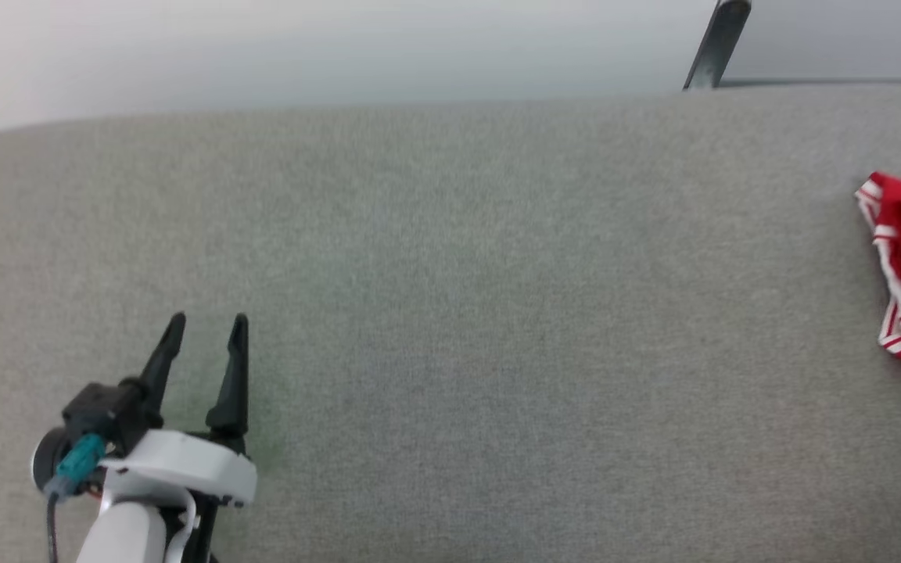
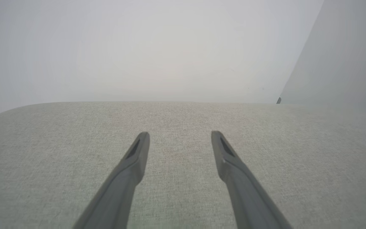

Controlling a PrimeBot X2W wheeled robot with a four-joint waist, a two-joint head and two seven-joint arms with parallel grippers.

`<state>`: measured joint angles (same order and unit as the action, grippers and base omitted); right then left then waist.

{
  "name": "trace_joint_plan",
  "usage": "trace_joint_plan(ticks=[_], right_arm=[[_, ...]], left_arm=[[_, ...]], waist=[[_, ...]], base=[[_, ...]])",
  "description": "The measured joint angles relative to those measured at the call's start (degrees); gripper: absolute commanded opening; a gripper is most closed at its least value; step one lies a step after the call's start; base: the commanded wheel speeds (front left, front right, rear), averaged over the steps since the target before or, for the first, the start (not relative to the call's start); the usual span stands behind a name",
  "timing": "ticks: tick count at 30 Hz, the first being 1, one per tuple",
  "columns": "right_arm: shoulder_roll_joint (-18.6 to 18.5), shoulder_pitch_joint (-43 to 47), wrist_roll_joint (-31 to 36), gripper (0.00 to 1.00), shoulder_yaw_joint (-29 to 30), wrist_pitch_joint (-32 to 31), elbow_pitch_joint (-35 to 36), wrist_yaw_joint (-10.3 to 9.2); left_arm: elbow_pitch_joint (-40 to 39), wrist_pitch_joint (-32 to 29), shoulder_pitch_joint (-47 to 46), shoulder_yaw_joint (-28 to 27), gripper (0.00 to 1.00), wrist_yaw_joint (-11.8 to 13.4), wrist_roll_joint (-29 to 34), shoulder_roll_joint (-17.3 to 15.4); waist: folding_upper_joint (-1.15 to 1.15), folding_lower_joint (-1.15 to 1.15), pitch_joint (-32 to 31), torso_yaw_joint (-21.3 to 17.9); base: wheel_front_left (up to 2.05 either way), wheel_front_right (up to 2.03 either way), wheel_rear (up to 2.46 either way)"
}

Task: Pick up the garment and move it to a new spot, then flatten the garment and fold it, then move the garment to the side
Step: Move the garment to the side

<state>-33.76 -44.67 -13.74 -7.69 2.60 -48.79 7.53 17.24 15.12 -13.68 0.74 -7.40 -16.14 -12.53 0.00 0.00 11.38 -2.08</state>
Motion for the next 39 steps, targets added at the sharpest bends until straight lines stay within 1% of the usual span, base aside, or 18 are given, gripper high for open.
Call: trace_joint_plan(ticks=[4, 6, 8, 9, 12, 13, 15, 18, 28, 39], right_arm=[[2.5, 4.5, -0.4, 1.0, -1.7, 5.5, 3.4, 0.0], [3.8, 6.9, -0.8, 1.0, -1.8, 7.3, 4.7, 0.0], [4.9, 9.3, -0.6, 1.0, -2.1, 8.7, 6.3, 0.0], [4.9, 9.3, -0.6, 1.0, -2.1, 8.7, 6.3, 0.0], [7.6, 13.7, -0.3, 1.0, -1.9, 10.5, 10.2, 0.0], [7.6, 13.7, -0.3, 1.0, -1.9, 10.5, 10.2, 0.0], [8.8, 16.1, -0.3, 1.0, -1.5, 11.0, 12.0, 0.0], [10.4, 19.0, -0.2, 1.0, -0.6, 11.4, 14.9, 0.0], [15.7, 28.8, 2.6, 1.0, 1.2, 10.9, 23.9, 0.0], [17.5, 33.5, 3.2, 1.0, 2.8, 8.7, 29.3, 0.0]], left_arm=[[0.6, 0.0, 2.2, -1.3, 1.0, 0.0, 0.0, 0.0], [0.8, 0.0, 3.1, -1.7, 1.0, 0.0, 0.0, 0.0], [1.1, 0.0, 4.2, -1.9, 1.0, 0.0, -0.1, 0.0], [1.1, 0.0, 4.2, -1.9, 1.0, 0.0, -0.1, 0.0], [1.0, 0.0, 6.6, -1.9, 1.0, 0.0, -1.7, -0.6], [1.0, 0.0, 6.6, -1.9, 1.0, 0.0, -1.7, -0.6], [0.6, 0.0, 7.7, -2.0, 1.0, 0.0, -2.1, -1.0], [0.0, 0.0, 8.8, -3.6, 1.0, 0.0, -2.6, -1.1], [-2.2, 0.0, 13.0, -6.7, 1.0, 0.0, -4.5, -1.2], [-2.3, 0.0, 14.2, -7.7, 1.0, 0.0, -5.6, -1.6]], waist=[[0.0, 0.0, -3.3, -0.6], [0.0, 0.0, -4.8, -0.9], [0.0, 0.0, -6.3, -1.2], [0.0, 0.0, -6.3, -1.2], [0.0, 0.0, -9.0, -1.9], [0.0, 0.0, -9.0, -1.9], [0.0, 0.0, -10.1, -2.2], [0.0, 0.0, -11.3, -2.7], [0.0, 0.0, -13.4, -3.8], [0.0, 0.0, -13.8, -4.1]], base=[[0.0, 0.0, 0.0], [0.0, 0.0, 0.0], [0.0, 0.0, 0.0], [0.0, 0.0, 0.0], [0.0, 0.0, 0.0], [0.0, 0.0, 0.0], [0.0, 0.0, 0.0], [0.0, 0.0, 0.0], [0.0, 0.0, 0.0], [0.0, 0.0, 0.0]])
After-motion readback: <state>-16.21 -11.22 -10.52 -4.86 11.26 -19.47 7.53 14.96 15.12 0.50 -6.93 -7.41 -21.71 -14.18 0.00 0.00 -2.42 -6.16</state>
